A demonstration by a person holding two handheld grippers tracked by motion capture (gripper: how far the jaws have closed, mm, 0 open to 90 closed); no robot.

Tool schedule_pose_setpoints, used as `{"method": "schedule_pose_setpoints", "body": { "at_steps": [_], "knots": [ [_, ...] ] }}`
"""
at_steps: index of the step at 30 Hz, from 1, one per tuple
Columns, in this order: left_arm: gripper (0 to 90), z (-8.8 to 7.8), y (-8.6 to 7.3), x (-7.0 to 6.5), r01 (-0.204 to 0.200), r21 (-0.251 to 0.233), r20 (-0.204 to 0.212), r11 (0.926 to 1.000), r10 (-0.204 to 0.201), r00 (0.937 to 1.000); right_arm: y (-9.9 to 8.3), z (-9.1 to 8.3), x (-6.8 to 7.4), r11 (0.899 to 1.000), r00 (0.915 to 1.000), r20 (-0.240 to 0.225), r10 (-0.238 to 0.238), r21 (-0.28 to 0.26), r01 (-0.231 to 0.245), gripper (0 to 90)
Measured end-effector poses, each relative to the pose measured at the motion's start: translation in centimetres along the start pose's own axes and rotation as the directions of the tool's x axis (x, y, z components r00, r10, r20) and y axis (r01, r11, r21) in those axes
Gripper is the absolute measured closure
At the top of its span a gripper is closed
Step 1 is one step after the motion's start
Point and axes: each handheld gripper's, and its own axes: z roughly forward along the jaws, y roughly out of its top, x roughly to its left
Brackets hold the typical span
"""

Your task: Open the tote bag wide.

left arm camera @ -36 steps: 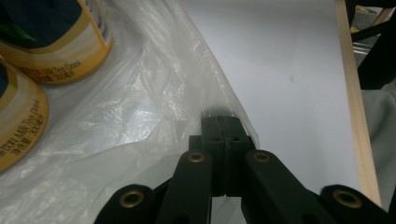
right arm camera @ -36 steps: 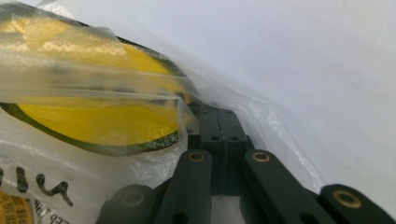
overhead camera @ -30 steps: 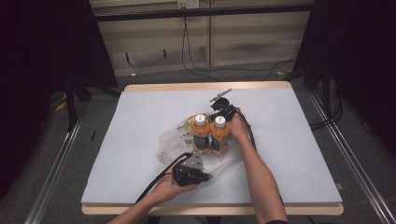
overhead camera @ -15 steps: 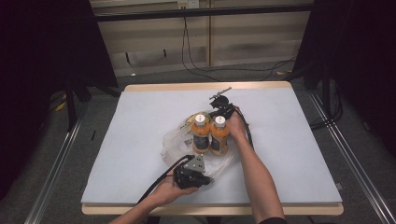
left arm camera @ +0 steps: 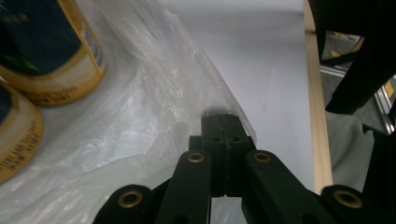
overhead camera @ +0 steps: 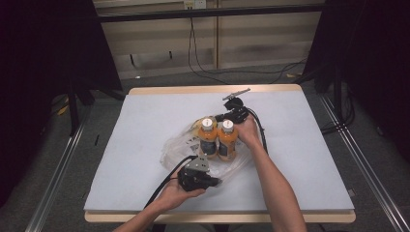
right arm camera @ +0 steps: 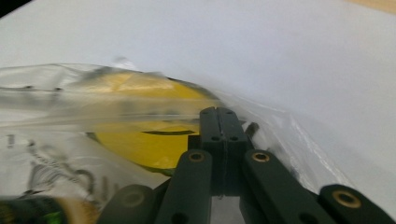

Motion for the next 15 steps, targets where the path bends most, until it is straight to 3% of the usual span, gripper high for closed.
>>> {"method": "schedule_pose_setpoints", "body": {
  "at_steps": [3, 6, 8, 15],
  "knots": [
    [90.0, -0.7, 0.2, 0.3, 0.008, -0.032, -0.023, 0.9994, -0.009, 0.9997, 0.3, -1.2, 0.3, 0.999, 0.9995, -0.033, 0.001, -0.039, -0.002, 90.0],
    [90.0, -1.4, 0.6, 0.5, 0.024, -0.083, -0.020, 0.9962, -0.026, 0.9995, 0.5, -2.2, 0.8, 0.998, 0.9993, -0.030, -0.025, -0.051, 0.023, 90.0],
    [90.0, -2.0, 0.8, 0.5, 0.021, -0.094, -0.038, 0.9954, -0.025, 0.9990, 0.4, -3.0, 1.0, 0.998, 0.9996, -0.002, -0.030, -0.058, 0.030, 90.0],
    [89.0, -3.6, 0.9, 1.1, 0.024, -0.142, -0.087, 0.9896, -0.036, 0.9956, -1.0, -5.7, 0.8, 0.992, 0.9992, 0.000, -0.041, -0.123, 0.041, 90.0]
  ]
}}
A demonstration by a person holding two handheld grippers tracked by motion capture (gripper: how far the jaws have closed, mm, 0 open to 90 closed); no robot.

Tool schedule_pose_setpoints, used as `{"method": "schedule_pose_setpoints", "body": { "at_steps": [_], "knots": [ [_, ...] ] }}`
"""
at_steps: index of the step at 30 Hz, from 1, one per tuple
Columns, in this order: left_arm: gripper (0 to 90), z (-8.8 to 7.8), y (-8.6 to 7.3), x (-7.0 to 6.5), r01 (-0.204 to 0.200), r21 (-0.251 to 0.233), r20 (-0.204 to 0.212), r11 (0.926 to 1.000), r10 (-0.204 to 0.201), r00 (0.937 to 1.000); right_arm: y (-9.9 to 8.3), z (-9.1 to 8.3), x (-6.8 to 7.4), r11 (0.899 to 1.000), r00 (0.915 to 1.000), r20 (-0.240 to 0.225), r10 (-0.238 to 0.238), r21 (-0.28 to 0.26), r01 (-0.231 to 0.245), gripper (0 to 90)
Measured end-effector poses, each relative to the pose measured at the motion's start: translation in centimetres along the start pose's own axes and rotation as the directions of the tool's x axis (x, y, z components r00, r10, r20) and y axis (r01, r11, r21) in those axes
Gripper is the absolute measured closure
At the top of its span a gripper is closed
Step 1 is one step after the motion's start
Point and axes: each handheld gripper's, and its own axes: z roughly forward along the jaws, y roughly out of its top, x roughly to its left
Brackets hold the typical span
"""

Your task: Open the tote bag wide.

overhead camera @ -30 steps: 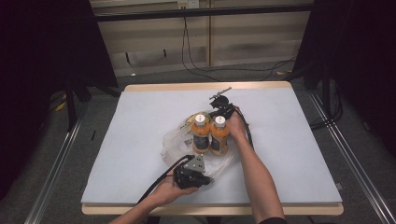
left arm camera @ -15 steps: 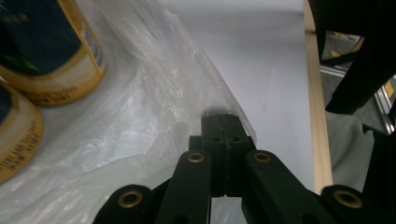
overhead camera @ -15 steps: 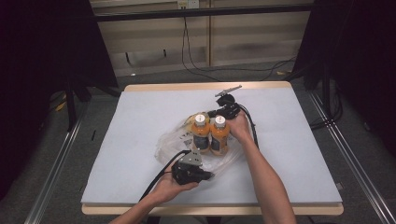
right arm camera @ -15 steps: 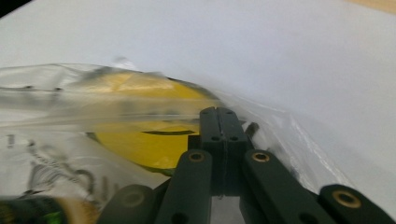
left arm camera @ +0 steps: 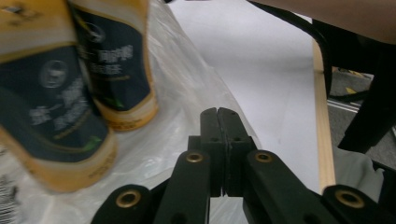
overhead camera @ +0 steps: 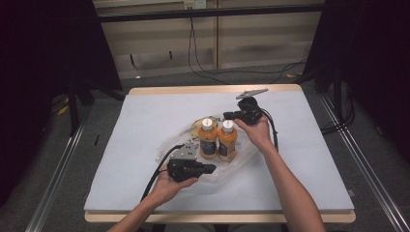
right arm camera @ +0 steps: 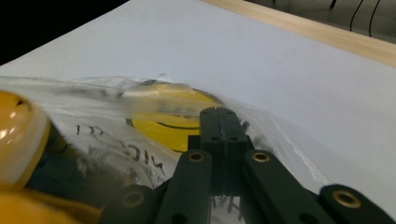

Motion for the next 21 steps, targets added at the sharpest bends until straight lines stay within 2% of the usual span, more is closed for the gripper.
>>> {"method": "schedule_pose_setpoints", "body": {
  "at_steps": [5, 10, 13, 21],
  "knots": [
    [88.9, -1.3, 0.3, 0.6, -0.003, -0.030, -0.031, 0.9995, 0.002, 0.9995, -0.8, -2.4, 0.3, 0.999, 0.9997, -0.005, -0.024, -0.039, 0.024, 90.0],
    [87.3, -2.7, 0.1, 1.1, 0.025, -0.063, -0.062, 0.9977, -0.029, 0.9977, -2.0, -4.8, 0.6, 0.997, 0.9987, 0.019, -0.048, -0.062, 0.049, 90.0],
    [83.1, -3.6, -0.2, 1.4, 0.020, -0.054, -0.089, 0.9983, -0.025, 0.9957, -2.8, -6.1, 1.0, 0.995, 0.9956, 0.043, -0.083, -0.052, 0.086, 90.0],
    [71.6, -5.9, -0.6, 1.8, 0.024, -0.096, -0.154, 0.9951, -0.039, 0.9873, -5.1, -10.2, 1.7, 0.993, 0.9955, 0.062, -0.071, -0.095, 0.077, 84.8]
  ]
}}
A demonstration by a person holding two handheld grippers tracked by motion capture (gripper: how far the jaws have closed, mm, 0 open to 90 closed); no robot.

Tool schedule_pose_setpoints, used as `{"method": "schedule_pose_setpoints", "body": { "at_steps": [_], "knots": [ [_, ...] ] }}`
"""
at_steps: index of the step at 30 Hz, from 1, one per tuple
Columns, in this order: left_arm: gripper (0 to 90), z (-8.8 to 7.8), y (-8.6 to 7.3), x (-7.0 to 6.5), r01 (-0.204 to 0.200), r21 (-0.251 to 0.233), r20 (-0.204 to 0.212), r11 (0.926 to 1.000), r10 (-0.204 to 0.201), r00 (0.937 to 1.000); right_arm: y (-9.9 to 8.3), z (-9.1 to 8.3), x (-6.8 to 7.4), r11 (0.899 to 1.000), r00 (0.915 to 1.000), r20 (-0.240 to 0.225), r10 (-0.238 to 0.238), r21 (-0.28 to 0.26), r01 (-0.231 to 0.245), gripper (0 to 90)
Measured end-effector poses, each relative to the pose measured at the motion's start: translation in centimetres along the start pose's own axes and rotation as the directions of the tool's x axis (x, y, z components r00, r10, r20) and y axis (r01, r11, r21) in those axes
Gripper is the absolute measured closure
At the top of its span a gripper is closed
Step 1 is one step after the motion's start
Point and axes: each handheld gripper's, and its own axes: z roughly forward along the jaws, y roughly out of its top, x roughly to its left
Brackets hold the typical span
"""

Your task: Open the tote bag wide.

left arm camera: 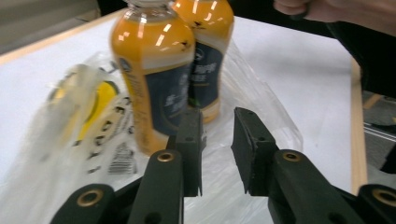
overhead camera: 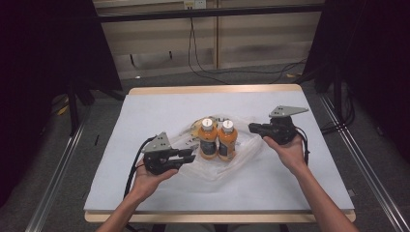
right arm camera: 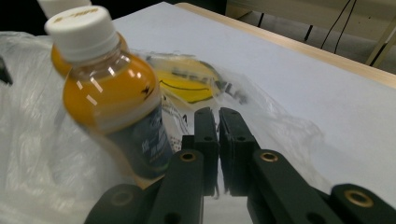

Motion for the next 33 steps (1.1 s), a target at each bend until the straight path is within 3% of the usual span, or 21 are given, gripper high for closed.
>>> {"method": "schedule_pose_setpoints", "body": {
  "at_steps": [3, 7, 10, 17, 19, 20, 30, 32, 33],
  "knots": [
    [62.3, -0.7, -0.1, 0.2, 0.003, -0.007, -0.029, 1.0000, -0.003, 0.9996, -0.8, -1.2, 0.2, 1.000, 0.9999, -0.001, -0.011, -0.011, 0.011, 80.1],
    [41.2, -1.9, -0.4, 0.2, 0.007, -0.018, -0.078, 0.9998, -0.008, 0.9969, -1.8, -3.0, 0.7, 0.999, 0.9998, 0.020, 0.005, -0.034, -0.004, 64.7],
    [31.3, -3.1, -0.9, 0.3, 0.005, -0.030, -0.105, 0.9995, -0.008, 0.9944, -2.7, -4.4, 1.1, 0.999, 0.9994, 0.032, 0.010, -0.040, -0.009, 51.9],
    [14.9, -5.5, -2.5, 0.7, 0.022, -0.037, -0.194, 0.9991, -0.029, 0.9805, -4.2, -7.6, 1.6, 0.995, 0.9967, 0.064, 0.050, -0.086, -0.044, 28.1],
    [12.8, -6.0, -2.9, 0.6, 0.024, -0.020, -0.207, 0.9995, -0.028, 0.9780, -4.8, -8.4, 1.8, 0.995, 0.9954, 0.078, 0.054, -0.087, -0.048, 24.0],
    [11.9, -6.1, -3.2, 0.6, 0.041, -0.026, -0.204, 0.9988, -0.046, 0.9779, -5.0, -8.7, 1.8, 0.995, 0.9950, 0.080, 0.061, -0.084, -0.054, 22.7],
    [3.1, -8.5, -6.1, 0.1, 0.135, -0.009, -0.257, 0.9908, -0.133, 0.9573, -8.0, -10.7, 2.5, 0.992, 0.9869, 0.128, 0.099, -0.086, -0.089, 13.6],
    [3.0, -8.8, -6.8, -0.2, 0.135, 0.008, -0.288, 0.9908, -0.127, 0.9492, -8.6, -11.0, 2.6, 0.992, 0.9840, 0.140, 0.110, -0.080, -0.099, 12.8],
    [3.0, -9.0, -7.1, -0.1, 0.130, 0.008, -0.290, 0.9915, -0.122, 0.9492, -8.9, -11.2, 2.6, 0.991, 0.9825, 0.148, 0.114, -0.083, -0.102, 12.4]
  ]
}}
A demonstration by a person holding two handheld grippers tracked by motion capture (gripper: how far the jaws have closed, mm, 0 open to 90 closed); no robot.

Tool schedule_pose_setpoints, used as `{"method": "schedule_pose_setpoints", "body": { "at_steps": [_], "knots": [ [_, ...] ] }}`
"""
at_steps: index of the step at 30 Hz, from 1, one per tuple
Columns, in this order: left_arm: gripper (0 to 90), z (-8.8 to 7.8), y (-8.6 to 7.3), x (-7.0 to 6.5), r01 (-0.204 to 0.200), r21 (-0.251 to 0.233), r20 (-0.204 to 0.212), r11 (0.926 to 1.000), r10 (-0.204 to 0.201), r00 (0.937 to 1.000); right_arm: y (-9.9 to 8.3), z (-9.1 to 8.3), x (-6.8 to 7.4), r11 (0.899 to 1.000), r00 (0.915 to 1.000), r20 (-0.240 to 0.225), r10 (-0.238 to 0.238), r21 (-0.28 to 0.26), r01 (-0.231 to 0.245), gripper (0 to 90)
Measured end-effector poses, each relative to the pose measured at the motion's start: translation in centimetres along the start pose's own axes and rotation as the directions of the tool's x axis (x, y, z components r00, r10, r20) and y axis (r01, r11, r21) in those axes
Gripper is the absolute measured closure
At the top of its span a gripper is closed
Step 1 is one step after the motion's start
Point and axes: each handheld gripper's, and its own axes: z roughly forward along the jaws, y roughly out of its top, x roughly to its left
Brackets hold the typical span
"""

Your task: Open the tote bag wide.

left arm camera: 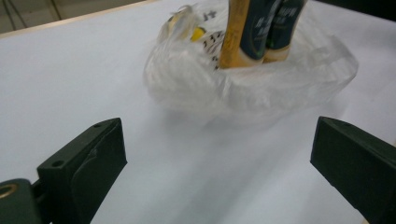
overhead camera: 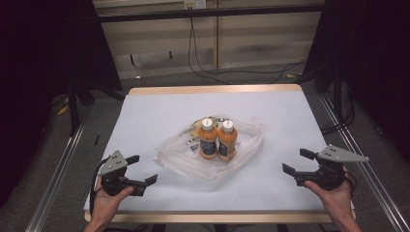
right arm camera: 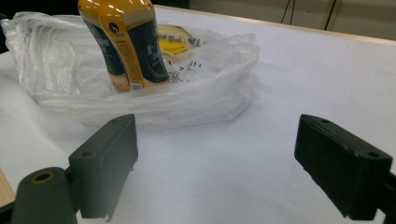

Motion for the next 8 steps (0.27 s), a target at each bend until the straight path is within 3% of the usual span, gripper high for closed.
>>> {"method": "schedule_pose_setpoints", "body": {
  "at_steps": [6, 8],
  "knots": [
    [3.0, -0.7, -2.1, 0.7, 0.069, -0.006, -0.008, 0.9976, -0.069, 0.9976, -1.0, -1.2, -0.3, 0.999, 0.9994, 0.031, 0.017, -0.027, -0.016, 11.0],
    [2.8, -1.1, -2.3, 0.9, 0.071, -0.019, -0.043, 0.9973, -0.071, 0.9965, -1.5, -1.5, -0.5, 0.999, 0.9983, 0.053, 0.026, -0.036, -0.025, 10.7]
  ]
}}
